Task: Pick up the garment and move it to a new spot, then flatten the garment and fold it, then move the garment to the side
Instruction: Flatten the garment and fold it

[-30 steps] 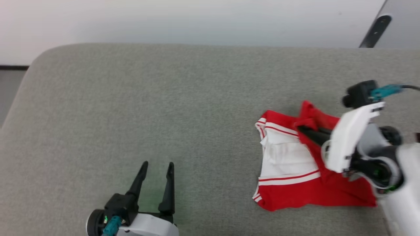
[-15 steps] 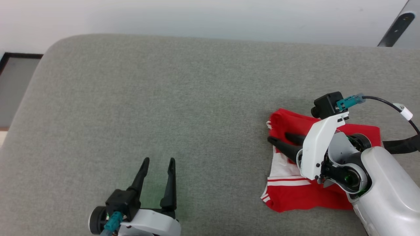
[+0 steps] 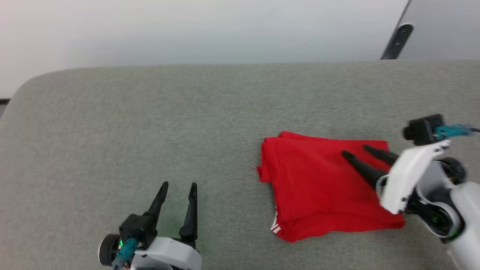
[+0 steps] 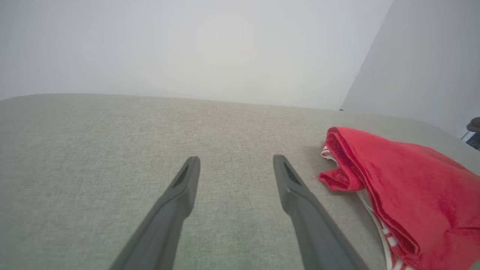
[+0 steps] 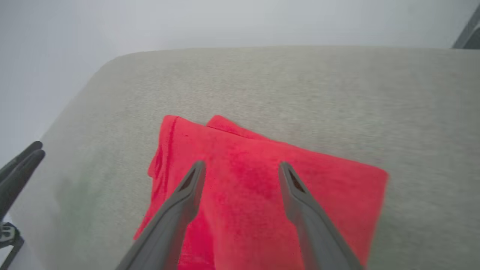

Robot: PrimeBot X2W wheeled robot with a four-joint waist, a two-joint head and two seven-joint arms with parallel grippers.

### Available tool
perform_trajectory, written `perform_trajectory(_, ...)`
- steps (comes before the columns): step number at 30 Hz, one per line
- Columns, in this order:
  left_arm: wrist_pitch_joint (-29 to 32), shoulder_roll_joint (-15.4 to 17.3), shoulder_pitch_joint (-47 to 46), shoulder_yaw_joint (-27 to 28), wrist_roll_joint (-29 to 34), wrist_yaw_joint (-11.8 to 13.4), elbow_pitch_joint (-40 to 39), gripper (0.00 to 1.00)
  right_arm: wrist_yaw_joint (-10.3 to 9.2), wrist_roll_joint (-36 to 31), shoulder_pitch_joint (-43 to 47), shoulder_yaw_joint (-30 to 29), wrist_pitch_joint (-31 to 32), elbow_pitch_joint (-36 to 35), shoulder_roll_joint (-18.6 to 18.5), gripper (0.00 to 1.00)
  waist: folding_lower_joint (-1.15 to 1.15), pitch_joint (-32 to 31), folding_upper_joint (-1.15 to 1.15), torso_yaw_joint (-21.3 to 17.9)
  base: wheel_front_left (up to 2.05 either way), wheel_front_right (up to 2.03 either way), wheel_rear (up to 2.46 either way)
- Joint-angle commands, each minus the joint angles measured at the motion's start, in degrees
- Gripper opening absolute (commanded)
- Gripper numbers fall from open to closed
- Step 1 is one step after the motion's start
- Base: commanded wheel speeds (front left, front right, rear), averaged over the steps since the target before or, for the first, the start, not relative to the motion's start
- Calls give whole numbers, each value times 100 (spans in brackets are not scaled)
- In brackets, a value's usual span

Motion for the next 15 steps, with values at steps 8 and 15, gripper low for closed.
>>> perform_trajectory(8, -2, 109, -359, 256, 88, -105, 356, 100, -7, -275, 457, -201, -1642, 372, -408, 100, 0, -396, 0, -597, 0, 0, 0)
perform_trajectory(15, -2, 243, -73, 450, 119, -143, 397, 100, -7, -597, 889, -340, -2644, 539, -375, 100, 0, -664, 0, -730, 0, 0, 0)
